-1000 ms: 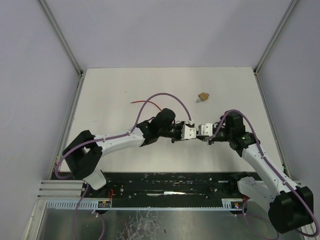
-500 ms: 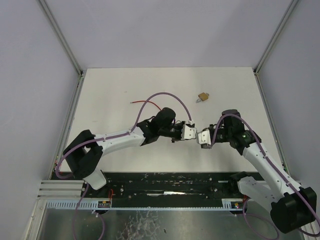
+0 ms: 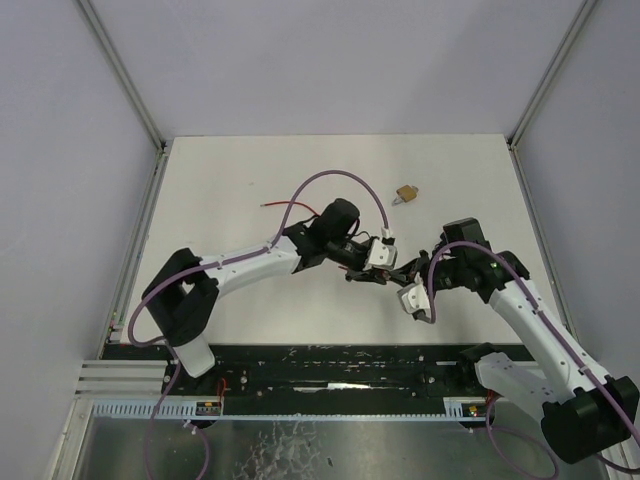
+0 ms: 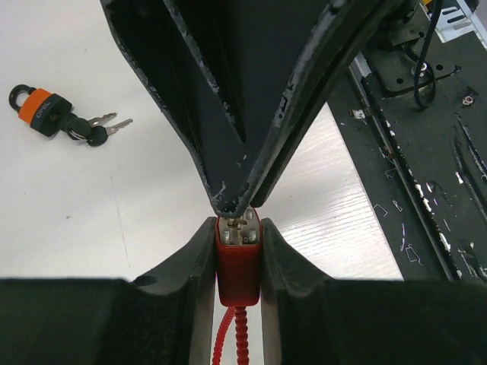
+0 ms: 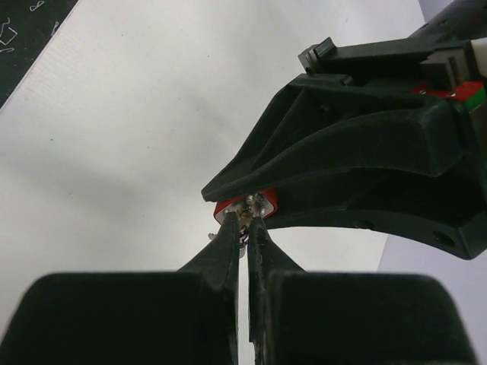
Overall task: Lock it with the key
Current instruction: Lock the lock.
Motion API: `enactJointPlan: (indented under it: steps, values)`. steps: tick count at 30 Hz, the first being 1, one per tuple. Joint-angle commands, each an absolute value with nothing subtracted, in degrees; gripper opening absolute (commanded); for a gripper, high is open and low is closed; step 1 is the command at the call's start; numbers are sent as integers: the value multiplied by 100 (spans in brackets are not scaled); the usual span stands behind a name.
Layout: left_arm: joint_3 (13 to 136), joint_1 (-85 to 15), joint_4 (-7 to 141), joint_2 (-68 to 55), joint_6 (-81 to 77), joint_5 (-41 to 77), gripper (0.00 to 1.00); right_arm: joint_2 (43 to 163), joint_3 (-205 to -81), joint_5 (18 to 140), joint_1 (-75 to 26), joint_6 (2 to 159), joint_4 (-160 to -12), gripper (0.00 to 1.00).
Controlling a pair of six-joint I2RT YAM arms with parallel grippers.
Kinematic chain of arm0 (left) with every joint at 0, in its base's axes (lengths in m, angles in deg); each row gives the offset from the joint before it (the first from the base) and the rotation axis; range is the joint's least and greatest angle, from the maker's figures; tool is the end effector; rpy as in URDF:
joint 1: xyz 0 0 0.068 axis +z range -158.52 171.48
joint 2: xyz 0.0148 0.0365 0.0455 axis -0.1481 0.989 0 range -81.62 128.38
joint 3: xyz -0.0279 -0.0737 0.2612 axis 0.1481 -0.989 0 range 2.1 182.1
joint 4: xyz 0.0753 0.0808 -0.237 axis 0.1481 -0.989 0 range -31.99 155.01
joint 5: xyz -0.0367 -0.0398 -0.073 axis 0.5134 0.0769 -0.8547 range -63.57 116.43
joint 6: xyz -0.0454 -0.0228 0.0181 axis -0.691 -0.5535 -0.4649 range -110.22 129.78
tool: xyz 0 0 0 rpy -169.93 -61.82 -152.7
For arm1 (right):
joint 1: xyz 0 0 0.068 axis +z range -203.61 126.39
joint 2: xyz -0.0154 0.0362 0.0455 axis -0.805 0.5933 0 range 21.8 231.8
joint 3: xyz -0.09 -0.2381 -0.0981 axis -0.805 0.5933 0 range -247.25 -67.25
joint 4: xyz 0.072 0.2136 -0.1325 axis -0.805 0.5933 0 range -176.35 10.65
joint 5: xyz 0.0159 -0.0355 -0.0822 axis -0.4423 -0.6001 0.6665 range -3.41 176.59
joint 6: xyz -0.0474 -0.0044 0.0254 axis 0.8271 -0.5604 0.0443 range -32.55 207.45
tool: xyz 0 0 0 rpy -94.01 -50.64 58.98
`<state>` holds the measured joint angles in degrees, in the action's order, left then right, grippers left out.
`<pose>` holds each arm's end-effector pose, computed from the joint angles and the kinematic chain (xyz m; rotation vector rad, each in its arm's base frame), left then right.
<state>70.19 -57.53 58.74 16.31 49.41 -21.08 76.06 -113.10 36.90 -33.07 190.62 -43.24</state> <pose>0.2281 -0.3025 0.2473 1.7857 1.1626 -0.9985 0.1566 0.0876 0.2752 -1.9968 0.6860 0.2446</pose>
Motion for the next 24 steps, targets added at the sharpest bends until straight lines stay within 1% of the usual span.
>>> enactJointPlan:
  steps: [1,4,6,8,13,15,18,22,24]
  values:
    - [7314,-5706,5729,1668,4904,-2306,0,7771,-11533,3574,-3190,19171,-3769,0]
    - [6880,-5821,6456,1415,4792,-1741,0,7825,-11417,3436,-3182,18510,-4083,0]
    - [6638,-5869,6852,1232,4826,-1634,0,7739,-11251,3520,-3183,17818,-4612,3]
    - [6465,-5892,7062,1079,4857,-1607,0,7645,-11092,3700,-3188,17350,-5067,7]
    - [6263,-6003,7375,980,4878,-1300,0,7530,-10756,3887,-3182,16158,-6183,11]
    - [6225,-6049,7484,986,4836,-1104,0,7506,-10616,3994,-3188,15926,-6522,14]
    - [6134,-6084,7737,946,4744,-903,0,7466,-10420,4211,-3190,15598,-7053,19]
    - [6077,-6111,7923,941,4699,-809,0,7446,-10310,4309,-3184,15431,-7305,24]
    - [6081,-6140,7957,961,4692,-755,0,7433,-10269,4317,-3182,15418,-7383,23]
